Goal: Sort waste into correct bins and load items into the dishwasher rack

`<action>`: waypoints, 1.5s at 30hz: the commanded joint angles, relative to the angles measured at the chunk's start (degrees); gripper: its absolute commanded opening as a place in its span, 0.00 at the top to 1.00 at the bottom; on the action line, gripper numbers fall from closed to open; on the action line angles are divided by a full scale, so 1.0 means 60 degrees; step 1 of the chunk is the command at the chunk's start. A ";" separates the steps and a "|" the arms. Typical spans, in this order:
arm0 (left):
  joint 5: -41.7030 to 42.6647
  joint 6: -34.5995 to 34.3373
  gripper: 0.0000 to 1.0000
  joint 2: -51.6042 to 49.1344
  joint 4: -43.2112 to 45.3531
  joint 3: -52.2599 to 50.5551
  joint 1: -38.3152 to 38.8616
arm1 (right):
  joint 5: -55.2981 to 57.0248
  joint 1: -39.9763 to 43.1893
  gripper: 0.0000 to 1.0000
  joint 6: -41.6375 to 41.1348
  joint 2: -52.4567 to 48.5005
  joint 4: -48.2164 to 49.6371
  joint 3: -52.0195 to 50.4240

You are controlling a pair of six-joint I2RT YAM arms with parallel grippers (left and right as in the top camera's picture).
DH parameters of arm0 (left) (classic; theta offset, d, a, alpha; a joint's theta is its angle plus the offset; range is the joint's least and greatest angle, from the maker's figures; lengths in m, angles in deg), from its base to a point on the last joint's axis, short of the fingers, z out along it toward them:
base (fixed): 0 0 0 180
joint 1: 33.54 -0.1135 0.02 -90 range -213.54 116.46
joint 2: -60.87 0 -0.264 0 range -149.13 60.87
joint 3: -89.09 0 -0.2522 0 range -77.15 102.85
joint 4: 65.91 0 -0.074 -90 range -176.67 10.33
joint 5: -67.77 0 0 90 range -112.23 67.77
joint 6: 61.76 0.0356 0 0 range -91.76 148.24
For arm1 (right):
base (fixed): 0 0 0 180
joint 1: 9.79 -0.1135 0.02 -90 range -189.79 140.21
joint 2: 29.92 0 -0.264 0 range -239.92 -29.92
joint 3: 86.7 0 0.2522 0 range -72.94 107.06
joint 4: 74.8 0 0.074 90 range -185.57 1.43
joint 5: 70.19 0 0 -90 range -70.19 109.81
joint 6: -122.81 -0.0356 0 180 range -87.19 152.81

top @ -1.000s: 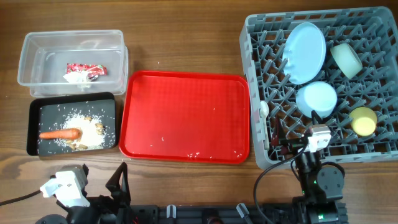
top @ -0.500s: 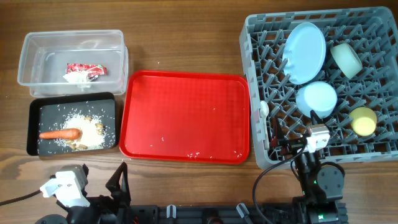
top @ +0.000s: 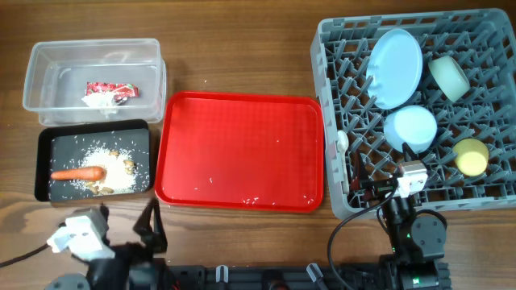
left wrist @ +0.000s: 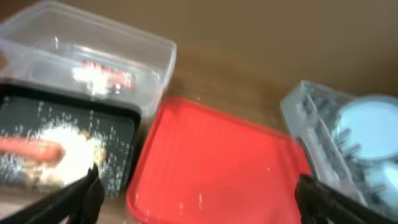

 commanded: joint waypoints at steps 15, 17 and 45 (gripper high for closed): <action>0.0433 0.1144 0.00 0.1173 0.9632 -0.8233 -0.0379 | -0.0153 0.0040 0.00 0.0127 0.0069 0.0029 -0.0007; 0.0565 0.0892 0.00 0.1177 0.9668 -0.8233 -0.0375 | -0.0153 0.0040 0.00 0.0131 0.0066 0.0029 -0.0007; 0.0565 0.0892 0.00 0.1162 0.9668 -0.8233 -0.0375 | -0.0153 0.0040 0.00 0.0131 0.0066 0.0029 -0.0007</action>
